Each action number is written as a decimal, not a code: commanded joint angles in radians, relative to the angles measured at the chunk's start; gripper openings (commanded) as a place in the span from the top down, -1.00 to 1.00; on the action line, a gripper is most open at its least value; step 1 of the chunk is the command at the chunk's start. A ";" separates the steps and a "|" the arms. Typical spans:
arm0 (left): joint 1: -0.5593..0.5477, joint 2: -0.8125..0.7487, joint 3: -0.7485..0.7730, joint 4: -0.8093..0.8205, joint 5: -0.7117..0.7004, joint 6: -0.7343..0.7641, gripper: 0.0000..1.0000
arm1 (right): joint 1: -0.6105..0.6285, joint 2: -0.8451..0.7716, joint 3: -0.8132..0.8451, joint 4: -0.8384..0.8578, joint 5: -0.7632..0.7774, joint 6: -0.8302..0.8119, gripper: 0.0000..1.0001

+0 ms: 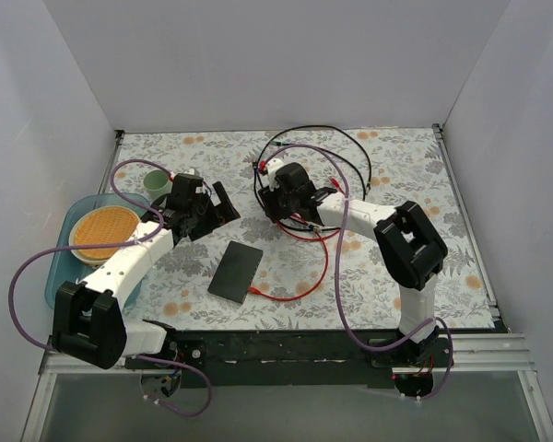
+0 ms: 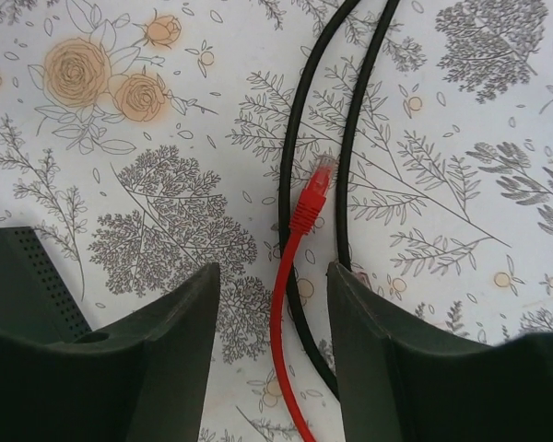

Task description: Insert the plug into the switch port

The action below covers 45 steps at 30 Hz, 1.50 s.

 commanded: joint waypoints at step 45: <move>0.016 -0.129 -0.170 0.254 0.296 0.073 -0.88 | 0.004 -0.285 -0.354 0.252 -0.405 -0.078 0.97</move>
